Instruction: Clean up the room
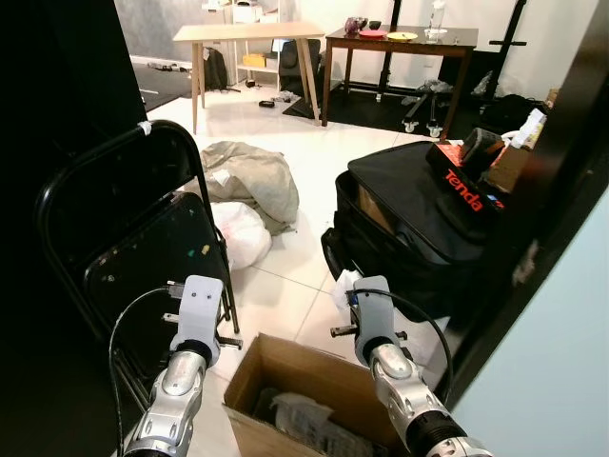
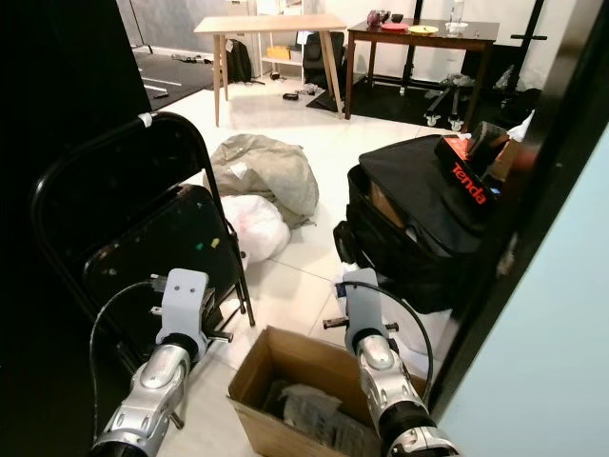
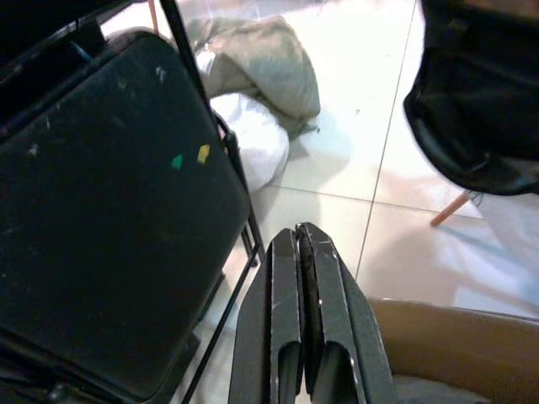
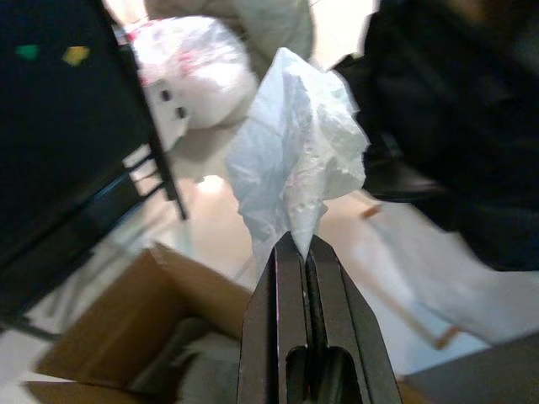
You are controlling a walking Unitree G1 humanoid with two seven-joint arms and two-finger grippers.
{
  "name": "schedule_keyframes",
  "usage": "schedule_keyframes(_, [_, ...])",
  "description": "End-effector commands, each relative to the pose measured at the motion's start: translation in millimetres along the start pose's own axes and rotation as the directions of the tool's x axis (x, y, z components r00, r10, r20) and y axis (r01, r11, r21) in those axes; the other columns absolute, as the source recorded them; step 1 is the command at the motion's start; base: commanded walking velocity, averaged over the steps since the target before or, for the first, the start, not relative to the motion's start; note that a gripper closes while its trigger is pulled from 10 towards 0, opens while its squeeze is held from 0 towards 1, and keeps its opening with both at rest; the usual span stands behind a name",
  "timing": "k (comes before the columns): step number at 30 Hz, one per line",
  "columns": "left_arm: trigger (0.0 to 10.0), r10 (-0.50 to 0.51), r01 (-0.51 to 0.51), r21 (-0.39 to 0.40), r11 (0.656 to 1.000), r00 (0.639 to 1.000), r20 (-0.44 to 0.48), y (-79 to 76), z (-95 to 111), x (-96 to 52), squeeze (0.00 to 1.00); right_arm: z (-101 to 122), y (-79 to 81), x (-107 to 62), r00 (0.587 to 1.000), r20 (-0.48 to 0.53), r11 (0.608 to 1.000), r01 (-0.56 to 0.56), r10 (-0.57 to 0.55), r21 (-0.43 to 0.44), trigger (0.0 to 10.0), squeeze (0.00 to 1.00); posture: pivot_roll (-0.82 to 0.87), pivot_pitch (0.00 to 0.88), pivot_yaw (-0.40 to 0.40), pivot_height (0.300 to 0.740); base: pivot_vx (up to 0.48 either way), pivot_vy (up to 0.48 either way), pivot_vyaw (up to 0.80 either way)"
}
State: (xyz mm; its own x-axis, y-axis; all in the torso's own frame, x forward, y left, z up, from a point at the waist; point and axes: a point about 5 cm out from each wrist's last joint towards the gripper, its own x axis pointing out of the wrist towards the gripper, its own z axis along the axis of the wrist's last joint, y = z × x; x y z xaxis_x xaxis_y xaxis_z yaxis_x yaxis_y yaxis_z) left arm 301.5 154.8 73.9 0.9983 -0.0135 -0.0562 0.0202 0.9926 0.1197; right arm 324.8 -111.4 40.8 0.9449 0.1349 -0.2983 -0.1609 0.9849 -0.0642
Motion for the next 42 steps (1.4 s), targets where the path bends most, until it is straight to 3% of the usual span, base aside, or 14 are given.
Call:
schedule_keyframes(1, [10.0, -0.01, 0.01, -0.001, 1.0, 1.0, -0.03, 0.4, -7, -3.3, 0.0, -4, 0.9, -1.1, 1.0, -0.022, 1.0, -0.005, 0.005, -0.001, 10.0, 0.0, 0.06, 0.041, 0.003, 0.74, 0.0, 0.0, 0.0])
schedule_keyframes(25, [10.0, -0.076, 0.079, 0.03, 0.996, 0.993, -0.092, -5.8, -16, -5.6, 0.0, -6, -0.5, 0.4, 0.998, -0.061, 1.0, -0.007, 0.006, -0.023, 10.0, 0.0, 0.05, 0.052, -0.002, 0.74, 0.0, -0.1, 0.0])
schedule_keyframes(32, [10.0, -0.1, 0.109, 0.093, 0.99, 0.99, -0.094, -1.6, -17, -5.0, 0.0, -2, -1.5, 3.9, 0.996, -0.083, 0.998, -0.02, 0.015, -0.057, 10.0, 0.0, 0.05, 0.056, -0.006, 0.74, 0.0, 0.0, 0.0])
schedule_keyframes(33, [10.0, -0.129, 0.143, 0.155, 0.978, 0.987, -0.093, 0.4, -16, -4.5, 0.0, -3, 0.1, 4.8, 0.993, -0.113, 0.995, -0.046, 0.035, -0.092, 10.0, 0.0, 0.05, 0.061, -0.007, 0.74, 0.0, 0.0, 0.0])
schedule_keyframes(34, [10.0, -0.129, 0.143, 0.155, 0.978, 0.987, -0.093, 0.4, -16, -4.5, 0.0, -3, 0.1, 4.8, 0.993, -0.113, 0.995, -0.046, 0.035, -0.092, 10.0, 0.0, 0.05, 0.061, -0.007, 0.74, 0.0, 0.0, 0.0])
schedule_keyframes(35, [10.0, -0.162, 0.181, 0.223, 0.958, 0.982, -0.098, 2.7, -17, -4.0, 0.0, -6, 2.7, 5.3, 0.987, -0.148, 0.988, -0.083, 0.064, -0.13, 10.0, 0.0, 0.05, 0.068, -0.008, 0.74, 0.0, 0.0, 0.0])
schedule_keyframes(36, [10.0, -0.162, 0.181, 0.223, 0.958, 0.982, -0.098, 2.7, -17, -4.0, 0.0, -6, 2.7, 5.3, 0.987, -0.148, 0.988, -0.083, 0.064, -0.13, 10.0, 0.0, 0.05, 0.068, -0.008, 0.74, 0.0, 0.0, 0.0])
schedule_keyframes(38, [10.0, -0.241, 0.267, 0.355, 0.896, 0.963, -0.117, 8.3, -17, -3.3, 0.0, -9, 6.3, 6.4, 0.969, -0.221, 0.965, -0.157, 0.11, -0.21, 10.0, 0.0, 0.05, 0.085, -0.011, 0.74, 0.0, 0.0, 0.0])
schedule_keyframes(40, [10.0, -0.241, 0.267, 0.355, 0.896, 0.963, -0.117, 8.3, -17, -3.3, 0.0, -9, 6.3, 6.4, 0.969, -0.221, 0.965, -0.157, 0.11, -0.21, 10.0, 0.0, 0.05, 0.085, -0.011, 0.74, 0.0, 0.0, 0.0])
schedule_keyframes(42, [10.0, -0.298, 0.326, 0.454, 0.83, 0.945, -0.134, 17.4, -14, -1.4, 0.0, -5, 4.2, 10.2, 0.962, -0.251, 0.948, -0.176, 0.108, -0.266, 10.0, 0.0, 0.06, 0.139, -0.022, 0.74, 0.0, 0.0, 0.0])
